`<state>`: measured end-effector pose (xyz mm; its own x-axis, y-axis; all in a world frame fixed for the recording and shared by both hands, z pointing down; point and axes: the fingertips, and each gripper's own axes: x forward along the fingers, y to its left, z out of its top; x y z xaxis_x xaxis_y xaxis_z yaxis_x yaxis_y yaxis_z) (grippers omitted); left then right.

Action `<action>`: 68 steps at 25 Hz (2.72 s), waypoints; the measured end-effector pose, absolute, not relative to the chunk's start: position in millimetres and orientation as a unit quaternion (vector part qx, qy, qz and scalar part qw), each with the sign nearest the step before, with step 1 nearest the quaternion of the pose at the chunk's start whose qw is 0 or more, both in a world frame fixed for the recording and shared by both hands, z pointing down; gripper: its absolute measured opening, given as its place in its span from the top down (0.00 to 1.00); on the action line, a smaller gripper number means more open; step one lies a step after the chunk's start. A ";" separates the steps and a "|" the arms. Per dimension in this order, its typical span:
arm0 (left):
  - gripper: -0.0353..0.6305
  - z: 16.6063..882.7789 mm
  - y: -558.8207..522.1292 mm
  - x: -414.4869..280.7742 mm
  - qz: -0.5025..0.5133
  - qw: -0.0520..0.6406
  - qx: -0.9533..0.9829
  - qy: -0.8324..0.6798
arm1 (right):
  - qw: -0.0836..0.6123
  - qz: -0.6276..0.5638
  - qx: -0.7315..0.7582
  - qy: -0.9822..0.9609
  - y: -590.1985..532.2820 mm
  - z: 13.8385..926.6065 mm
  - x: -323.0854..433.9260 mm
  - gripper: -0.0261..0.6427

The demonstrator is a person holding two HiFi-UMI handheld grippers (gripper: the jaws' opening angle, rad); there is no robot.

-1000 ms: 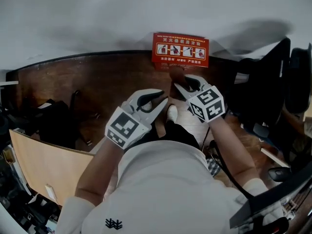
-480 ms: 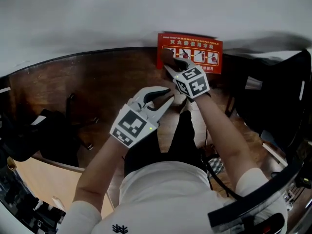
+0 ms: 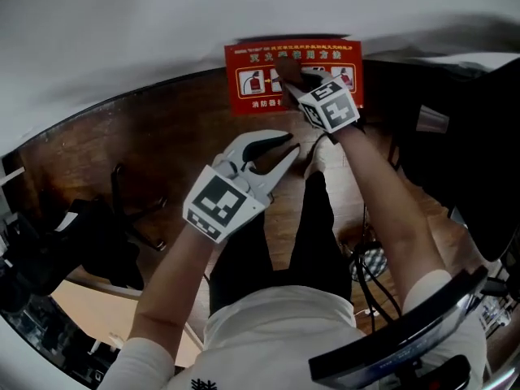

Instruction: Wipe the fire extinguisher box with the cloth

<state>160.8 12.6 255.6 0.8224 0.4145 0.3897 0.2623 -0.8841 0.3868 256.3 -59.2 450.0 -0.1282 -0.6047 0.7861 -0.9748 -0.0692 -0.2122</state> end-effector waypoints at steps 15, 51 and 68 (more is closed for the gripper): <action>0.85 274.8 69.3 265.7 0.239 0.140 0.928 0.250 | 0.150 0.412 0.662 -0.608 65.1 439.8 397.0 0.79; 0.85 375.2 119.4 356.8 0.238 0.155 0.898 0.336 | 0.071 0.512 0.583 -0.627 69.7 756.9 405.4 0.79; 0.85 339.2 126.1 323.0 0.221 0.145 0.910 0.320 | 0.088 0.489 0.638 -0.588 108.0 717.5 381.0 0.79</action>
